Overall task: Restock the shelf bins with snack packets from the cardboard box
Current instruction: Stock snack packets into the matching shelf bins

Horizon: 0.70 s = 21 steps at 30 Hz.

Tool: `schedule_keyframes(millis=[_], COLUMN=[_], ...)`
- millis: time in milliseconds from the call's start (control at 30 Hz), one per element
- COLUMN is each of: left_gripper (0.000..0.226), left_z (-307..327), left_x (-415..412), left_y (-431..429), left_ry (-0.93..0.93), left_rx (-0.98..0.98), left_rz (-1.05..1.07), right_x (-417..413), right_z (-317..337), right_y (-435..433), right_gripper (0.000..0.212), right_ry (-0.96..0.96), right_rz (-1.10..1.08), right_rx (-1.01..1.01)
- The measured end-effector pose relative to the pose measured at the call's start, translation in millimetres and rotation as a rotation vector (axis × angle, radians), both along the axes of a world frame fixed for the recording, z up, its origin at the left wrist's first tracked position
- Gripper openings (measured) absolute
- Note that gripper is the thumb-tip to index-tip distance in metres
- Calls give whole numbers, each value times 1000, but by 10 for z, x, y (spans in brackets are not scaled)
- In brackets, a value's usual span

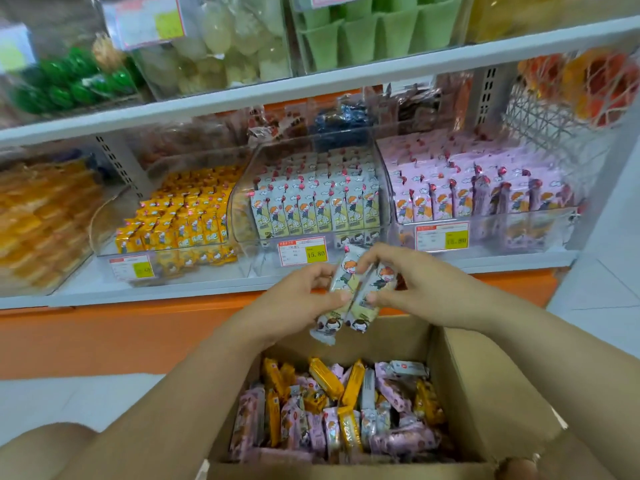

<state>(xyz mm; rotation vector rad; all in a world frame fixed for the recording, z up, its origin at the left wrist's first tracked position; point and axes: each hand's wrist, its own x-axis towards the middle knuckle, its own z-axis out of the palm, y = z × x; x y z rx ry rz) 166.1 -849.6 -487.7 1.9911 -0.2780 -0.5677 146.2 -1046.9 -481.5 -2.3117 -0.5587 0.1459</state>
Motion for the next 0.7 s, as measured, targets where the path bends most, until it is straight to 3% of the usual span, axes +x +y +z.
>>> schedule_keyframes(millis=[133,200,300,367,433,533,700], left_gripper=[28,36,56,65,68,54,39], left_z=[117,155,270,350,463,584,640], left_x=[-4,1,-34,-37,-12,70,95], left_y=[-170,-235,-315,-349,-357,-370,-453], left_ry=[-43,-69,-202,-332,-379,-378,-605], left_rx=[-69,-78,32,113,165,162,327], left_rz=[-25,-33,-32,-74,-81,-107,-203], right_x=[10,28,22,12,14,18,52], right_z=[78,103,92,85,72,60,85], right_y=[-108,-157,-186,-196,-209,-192,-151], right_gripper=[71,64,26,25,44,52,50], right_ry=[-10,31,-3,-8,25,23,-62], right_rz=[-203,-239,-211,-218,-249,-233,-222], right_rx=[271,345,349,360,363,371,310])
